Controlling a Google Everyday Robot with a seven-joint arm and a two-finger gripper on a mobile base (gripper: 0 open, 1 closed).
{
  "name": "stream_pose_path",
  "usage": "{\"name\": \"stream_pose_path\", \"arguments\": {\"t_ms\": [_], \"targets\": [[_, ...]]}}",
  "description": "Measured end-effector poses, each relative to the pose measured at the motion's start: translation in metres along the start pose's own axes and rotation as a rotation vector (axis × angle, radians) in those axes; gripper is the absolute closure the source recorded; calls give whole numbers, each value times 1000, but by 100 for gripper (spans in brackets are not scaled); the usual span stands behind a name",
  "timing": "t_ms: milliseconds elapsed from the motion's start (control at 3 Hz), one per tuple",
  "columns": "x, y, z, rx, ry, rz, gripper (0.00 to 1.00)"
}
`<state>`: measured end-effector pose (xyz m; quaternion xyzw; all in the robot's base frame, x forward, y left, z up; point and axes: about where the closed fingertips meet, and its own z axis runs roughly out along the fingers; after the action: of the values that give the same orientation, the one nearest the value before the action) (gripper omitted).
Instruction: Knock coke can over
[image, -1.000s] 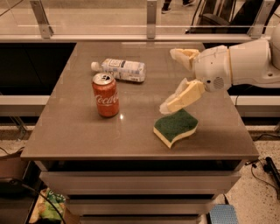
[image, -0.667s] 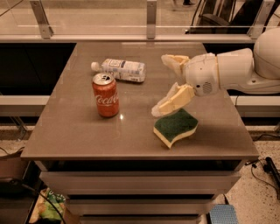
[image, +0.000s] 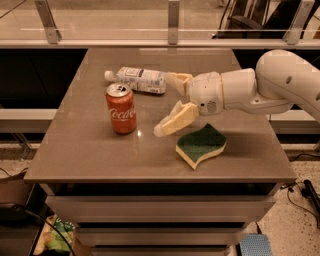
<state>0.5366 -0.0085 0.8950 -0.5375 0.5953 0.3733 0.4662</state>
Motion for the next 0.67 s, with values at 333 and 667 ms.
{"name": "stream_pose_path", "arguments": {"t_ms": [333, 667], "targets": [[1, -4, 24, -20, -33, 32, 0], [2, -9, 42, -18, -78, 61, 0]]}}
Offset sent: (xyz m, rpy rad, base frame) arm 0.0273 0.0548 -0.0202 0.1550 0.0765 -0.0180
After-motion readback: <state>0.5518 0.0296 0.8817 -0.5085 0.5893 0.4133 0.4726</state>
